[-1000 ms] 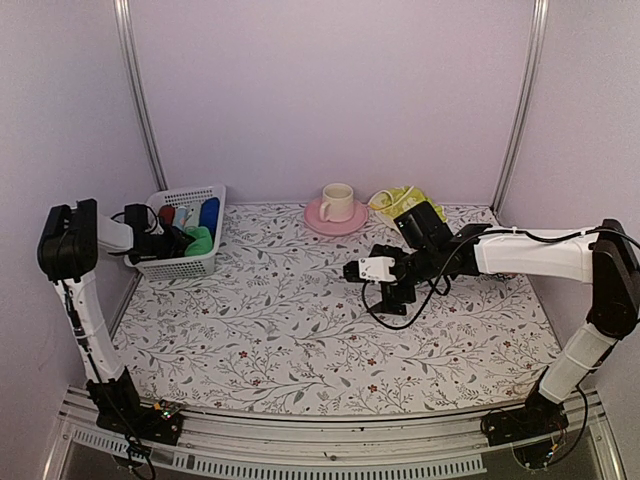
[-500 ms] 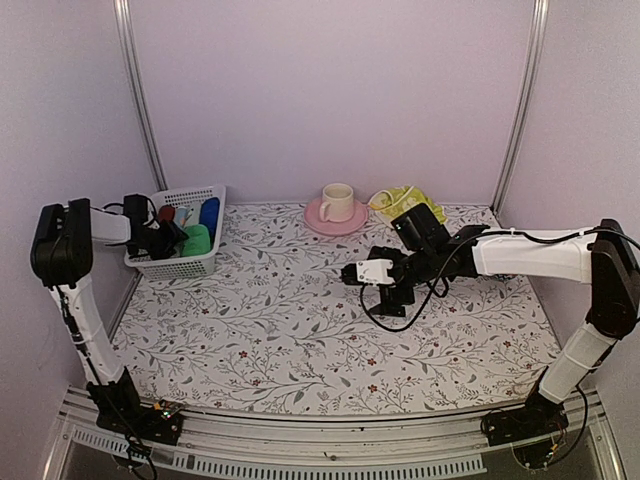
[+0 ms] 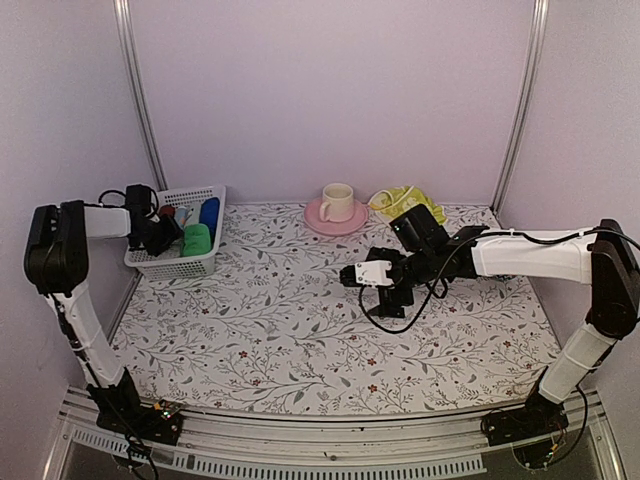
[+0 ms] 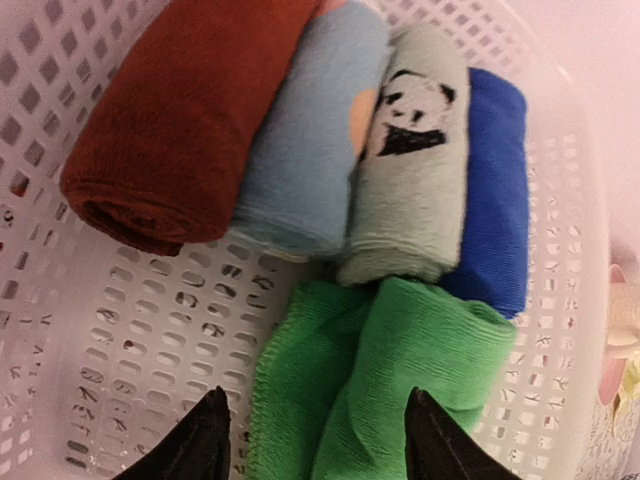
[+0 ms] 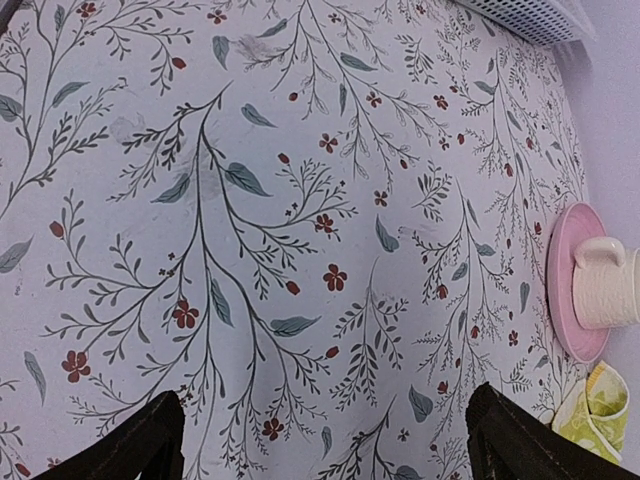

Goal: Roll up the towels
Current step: Adjust the towel in the storage box.

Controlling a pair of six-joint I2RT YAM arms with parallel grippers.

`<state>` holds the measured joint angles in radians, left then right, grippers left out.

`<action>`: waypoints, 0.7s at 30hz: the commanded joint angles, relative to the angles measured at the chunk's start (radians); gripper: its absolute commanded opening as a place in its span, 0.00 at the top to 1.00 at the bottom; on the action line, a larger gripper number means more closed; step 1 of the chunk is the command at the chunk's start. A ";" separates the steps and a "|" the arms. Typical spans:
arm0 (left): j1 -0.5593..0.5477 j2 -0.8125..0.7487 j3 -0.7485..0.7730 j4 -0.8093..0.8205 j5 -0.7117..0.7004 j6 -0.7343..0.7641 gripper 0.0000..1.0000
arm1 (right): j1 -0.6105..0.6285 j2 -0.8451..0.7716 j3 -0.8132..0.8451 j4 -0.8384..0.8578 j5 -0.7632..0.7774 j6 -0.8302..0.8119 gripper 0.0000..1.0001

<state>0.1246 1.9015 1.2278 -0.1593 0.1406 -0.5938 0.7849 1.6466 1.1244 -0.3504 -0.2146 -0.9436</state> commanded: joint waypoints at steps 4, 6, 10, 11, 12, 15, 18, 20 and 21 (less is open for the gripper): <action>-0.133 -0.151 0.051 -0.048 -0.154 0.080 0.45 | 0.014 0.020 -0.008 0.013 0.024 -0.009 0.01; -0.159 -0.136 0.081 -0.086 -0.163 0.087 0.47 | 0.017 0.022 -0.008 0.013 0.026 -0.009 0.01; -0.211 -0.095 0.100 -0.120 -0.216 0.103 0.45 | 0.018 0.021 -0.008 0.013 0.033 -0.010 0.01; -0.220 -0.085 0.101 -0.124 -0.240 0.107 0.43 | 0.018 0.019 -0.008 0.012 0.033 -0.011 0.01; -0.226 -0.075 0.102 -0.125 -0.260 0.113 0.43 | 0.018 0.017 -0.009 0.013 0.031 -0.011 0.01; -0.237 -0.031 0.113 -0.136 -0.286 0.129 0.42 | 0.018 0.010 -0.010 0.013 0.030 -0.011 0.01; -0.246 0.022 0.145 -0.170 -0.299 0.143 0.42 | 0.019 0.010 -0.011 0.012 0.029 -0.012 0.01; -0.252 0.042 0.155 -0.177 -0.304 0.152 0.42 | 0.020 0.012 -0.011 0.013 0.027 -0.012 0.01; -0.254 0.048 0.159 -0.182 -0.309 0.153 0.42 | 0.020 0.013 -0.011 0.013 0.029 -0.012 0.01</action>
<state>-0.1101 1.9198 1.3468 -0.2951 -0.1257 -0.4736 0.7982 1.6562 1.1244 -0.3500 -0.1913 -0.9478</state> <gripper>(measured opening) 0.579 0.989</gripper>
